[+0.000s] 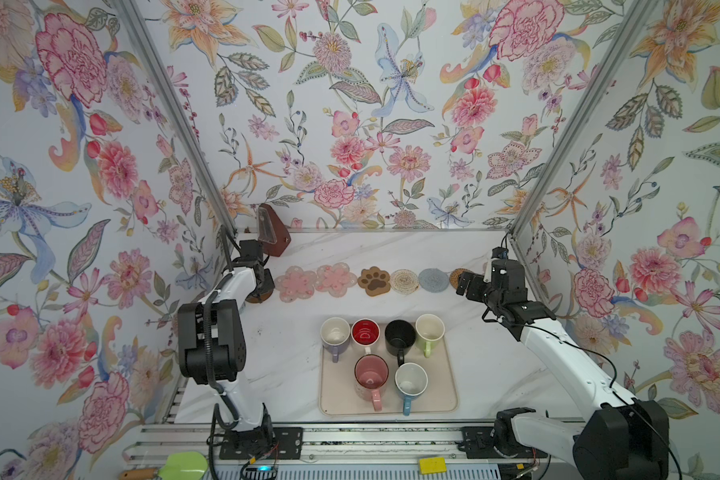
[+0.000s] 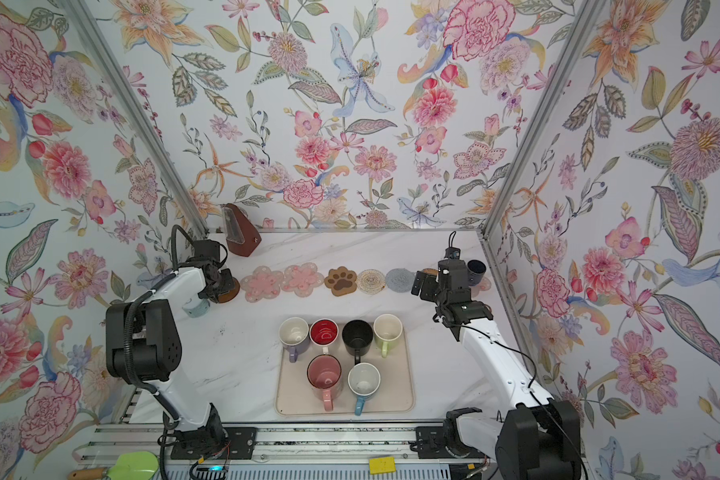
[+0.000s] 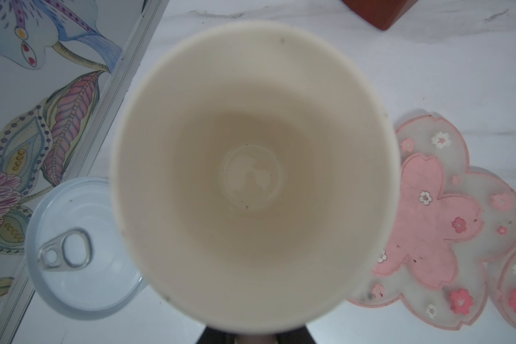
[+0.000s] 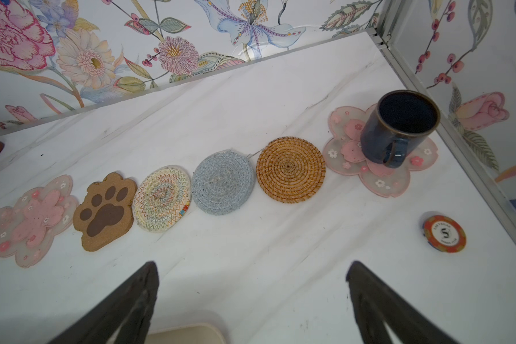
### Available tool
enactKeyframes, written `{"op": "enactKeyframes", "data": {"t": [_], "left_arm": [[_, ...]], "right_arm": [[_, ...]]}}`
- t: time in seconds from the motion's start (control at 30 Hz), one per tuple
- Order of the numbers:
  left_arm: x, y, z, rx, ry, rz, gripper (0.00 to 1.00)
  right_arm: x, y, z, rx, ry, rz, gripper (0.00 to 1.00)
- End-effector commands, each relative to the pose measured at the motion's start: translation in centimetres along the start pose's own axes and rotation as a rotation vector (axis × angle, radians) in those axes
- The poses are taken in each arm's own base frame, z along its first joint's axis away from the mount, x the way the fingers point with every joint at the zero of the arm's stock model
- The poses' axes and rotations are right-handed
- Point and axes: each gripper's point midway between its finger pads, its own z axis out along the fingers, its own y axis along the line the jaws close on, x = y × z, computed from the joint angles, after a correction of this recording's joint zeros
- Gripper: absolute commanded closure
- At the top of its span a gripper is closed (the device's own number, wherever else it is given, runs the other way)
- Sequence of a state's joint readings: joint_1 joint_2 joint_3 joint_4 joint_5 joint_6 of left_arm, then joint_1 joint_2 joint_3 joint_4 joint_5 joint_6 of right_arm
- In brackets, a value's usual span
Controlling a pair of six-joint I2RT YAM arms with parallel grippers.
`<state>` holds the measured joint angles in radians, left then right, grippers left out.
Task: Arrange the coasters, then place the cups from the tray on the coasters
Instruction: 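Hold the cream mug above the brown wooden coaster beside the tin can, then lower the cream mug onto the brown wooden coaster and open the left gripper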
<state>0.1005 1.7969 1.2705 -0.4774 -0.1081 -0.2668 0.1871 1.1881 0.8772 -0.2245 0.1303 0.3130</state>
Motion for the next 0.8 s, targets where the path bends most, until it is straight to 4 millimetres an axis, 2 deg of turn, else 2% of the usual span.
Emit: {"op": "enactKeyframes", "data": {"t": [0.0,0.13,0.3,0.5,0.77], "left_arm": [[-0.77,0.79,0.23,-0.026,-0.004,-0.02,1.0],[-0.74,0.89,0.16,-0.03,0.0,-0.024,0.99],[-0.77,0.93,-0.03,-0.032,0.001,-0.028,0.86],[-0.67,1.13,-0.11,-0.04,0.004,-0.034,0.79],[-0.75,1.15,-0.5,-0.036,-0.003,-0.044,0.57]], "right_arm": [[-1.01,0.02,-0.35,0.001,-0.014,-0.007,0.01],[-0.97,0.11,-0.22,-0.004,-0.011,-0.007,0.01],[-1.01,0.16,-0.18,-0.007,-0.011,-0.004,0.01],[-1.01,0.18,-0.19,-0.008,-0.011,-0.004,0.01],[-1.17,0.25,-0.24,-0.011,-0.013,-0.003,0.01]]}}
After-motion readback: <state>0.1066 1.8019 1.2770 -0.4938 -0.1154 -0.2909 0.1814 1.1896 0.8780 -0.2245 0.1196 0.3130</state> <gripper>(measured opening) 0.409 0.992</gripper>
